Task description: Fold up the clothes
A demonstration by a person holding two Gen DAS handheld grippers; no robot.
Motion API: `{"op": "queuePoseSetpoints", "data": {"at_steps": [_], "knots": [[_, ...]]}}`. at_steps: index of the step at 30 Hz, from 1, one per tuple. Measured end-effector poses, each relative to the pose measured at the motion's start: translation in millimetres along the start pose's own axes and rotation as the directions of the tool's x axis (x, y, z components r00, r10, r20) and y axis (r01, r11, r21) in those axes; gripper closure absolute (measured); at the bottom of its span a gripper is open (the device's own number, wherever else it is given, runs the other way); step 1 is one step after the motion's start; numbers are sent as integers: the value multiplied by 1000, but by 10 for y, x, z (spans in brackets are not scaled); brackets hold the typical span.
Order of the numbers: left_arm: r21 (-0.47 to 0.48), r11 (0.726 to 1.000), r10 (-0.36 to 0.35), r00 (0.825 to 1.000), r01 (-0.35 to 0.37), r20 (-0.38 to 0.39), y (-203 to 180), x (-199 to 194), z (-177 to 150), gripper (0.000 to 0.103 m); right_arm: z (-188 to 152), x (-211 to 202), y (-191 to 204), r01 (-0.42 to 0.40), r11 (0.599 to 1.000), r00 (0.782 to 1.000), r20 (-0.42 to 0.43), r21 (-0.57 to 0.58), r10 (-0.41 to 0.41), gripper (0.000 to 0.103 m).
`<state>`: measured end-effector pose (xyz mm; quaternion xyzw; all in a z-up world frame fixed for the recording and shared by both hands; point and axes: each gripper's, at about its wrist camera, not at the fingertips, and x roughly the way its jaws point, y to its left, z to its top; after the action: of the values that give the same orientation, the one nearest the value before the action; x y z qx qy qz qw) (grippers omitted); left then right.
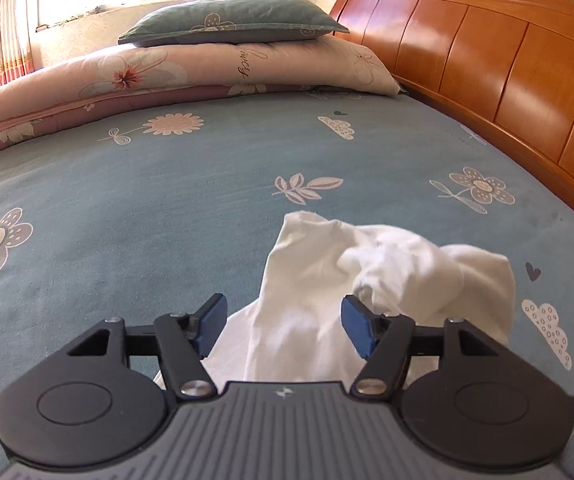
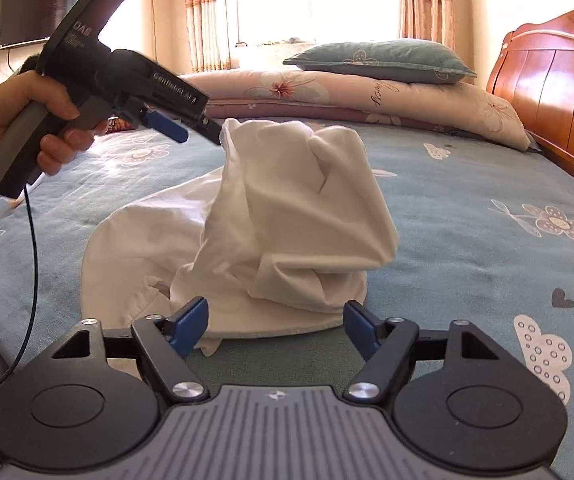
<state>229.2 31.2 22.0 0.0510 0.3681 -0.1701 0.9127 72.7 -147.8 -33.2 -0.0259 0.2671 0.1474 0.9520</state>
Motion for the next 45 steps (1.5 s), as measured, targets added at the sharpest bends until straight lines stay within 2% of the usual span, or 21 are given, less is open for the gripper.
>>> {"op": "queuePoseSetpoints", "data": {"at_steps": [3, 8, 13, 14, 16, 17, 20, 24, 28, 33, 38, 45], "knots": [[26, 1000, -10, 999, 11, -31, -2, -76, -222, 35, 221, 105, 106, -5, 999, 1000, 19, -32, 6, 45], [25, 999, -38, 999, 39, -35, 83, -196, -468, 31, 581, 312, 286, -16, 997, 999, 49, -82, 20, 45], [36, 999, -32, 999, 33, -30, 157, -258, -601, 31, 677, 693, 548, 82, 975, 997, 6, -206, -83, 46], [37, 999, -31, 999, 32, -29, 169, -266, -618, 31, 666, 750, 568, 96, 970, 995, -9, -224, -101, 51], [37, 999, -35, 999, 36, -31, 191, -277, -658, 31, 644, 809, 542, 97, 971, 993, -48, -221, -110, 91], [36, 999, -35, 999, 36, -33, 200, -274, -668, 31, 631, 807, 511, 95, 972, 992, -58, -214, -109, 93], [34, 999, -32, 999, 33, -41, 208, -250, -685, 31, 603, 729, 408, 99, 973, 991, -63, -209, -115, 94], [37, 998, -44, 998, 45, -47, 169, -225, -684, 31, 564, 530, 202, 167, 960, 983, -39, -223, -180, 94], [41, 997, -69, 996, 71, -52, 88, -215, -675, 31, 517, 333, -150, 250, 952, 965, -34, -177, -260, 94], [42, 994, -97, 993, 100, -63, -43, -182, -657, 31, 382, 232, -555, 316, 944, 944, -69, -94, -323, 94], [46, 992, -114, 990, 118, -83, -160, -142, -633, 31, 282, 177, -859, 295, 955, 950, -116, 30, -290, 94], [70, 984, -151, 980, 161, -129, -410, -5, -623, 35, 173, 74, -1092, 272, 955, 958, -124, 120, -257, 93]]}}
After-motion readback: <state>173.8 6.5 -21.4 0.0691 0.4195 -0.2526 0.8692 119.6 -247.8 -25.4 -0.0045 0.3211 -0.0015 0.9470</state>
